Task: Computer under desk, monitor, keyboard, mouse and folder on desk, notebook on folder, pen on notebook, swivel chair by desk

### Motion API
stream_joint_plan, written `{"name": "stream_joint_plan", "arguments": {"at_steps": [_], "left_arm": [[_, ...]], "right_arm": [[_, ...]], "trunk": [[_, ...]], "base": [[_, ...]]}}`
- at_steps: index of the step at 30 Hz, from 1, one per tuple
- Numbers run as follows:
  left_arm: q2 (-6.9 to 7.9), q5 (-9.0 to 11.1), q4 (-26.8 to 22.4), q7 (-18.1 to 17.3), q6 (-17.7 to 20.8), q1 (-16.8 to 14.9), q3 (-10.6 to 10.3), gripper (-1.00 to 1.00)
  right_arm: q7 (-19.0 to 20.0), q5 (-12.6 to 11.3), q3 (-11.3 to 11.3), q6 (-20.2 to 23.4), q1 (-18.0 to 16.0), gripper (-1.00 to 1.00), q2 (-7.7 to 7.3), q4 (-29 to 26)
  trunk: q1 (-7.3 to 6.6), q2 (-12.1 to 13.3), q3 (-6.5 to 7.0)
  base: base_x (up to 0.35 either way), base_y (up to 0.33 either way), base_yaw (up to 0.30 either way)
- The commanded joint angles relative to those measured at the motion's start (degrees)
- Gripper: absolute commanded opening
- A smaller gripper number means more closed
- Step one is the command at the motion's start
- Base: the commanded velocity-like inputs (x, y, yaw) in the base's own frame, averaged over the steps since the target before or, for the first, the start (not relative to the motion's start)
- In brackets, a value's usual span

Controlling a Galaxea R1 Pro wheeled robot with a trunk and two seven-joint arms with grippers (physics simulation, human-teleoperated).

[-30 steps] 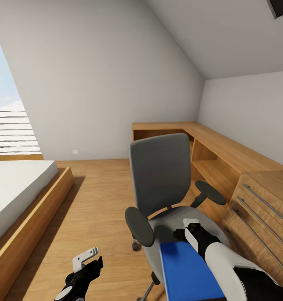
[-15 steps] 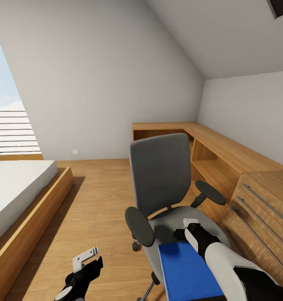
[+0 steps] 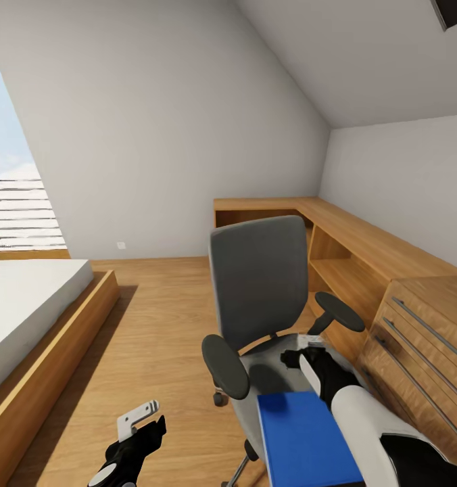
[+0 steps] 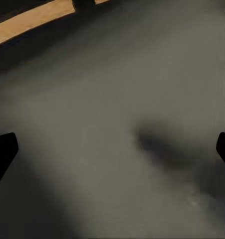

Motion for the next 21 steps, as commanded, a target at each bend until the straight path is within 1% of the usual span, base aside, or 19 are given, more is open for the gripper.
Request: {"name": "stream_joint_plan", "arguments": {"at_steps": [1,4,15,21], "left_arm": [[0.05,0.36,-0.10,0.41,0.12,-0.02,-0.10,1.00],[0.06,0.36,-0.10,0.41,0.13,-0.02,-0.10,1.00],[0.10,0.29,-0.10,0.41,0.14,-0.02,-0.05,1.00],[0.12,0.26,-0.10,0.41,0.09,-0.02,-0.04,1.00]], "right_arm": [[-0.04,0.23,-0.41,0.45,0.27,1.00,0.08,-1.93],[-0.05,0.20,-0.42,0.65,0.89,1.00,0.06,-4.17],[-0.05,0.12,-0.42,1.67,1.63,1.00,0.17,-6.74],[-0.05,0.12,-0.42,2.68,2.60,1.00,0.18,-8.93]], "trunk": [[0.00,-0.02,-0.05],[0.00,-0.02,-0.05],[0.00,-0.02,-0.05],[0.00,-0.02,-0.05]], "base": [[0.000,0.000,0.000],[0.000,0.000,0.000],[0.000,0.000,0.000],[0.000,0.000,0.000]]}}
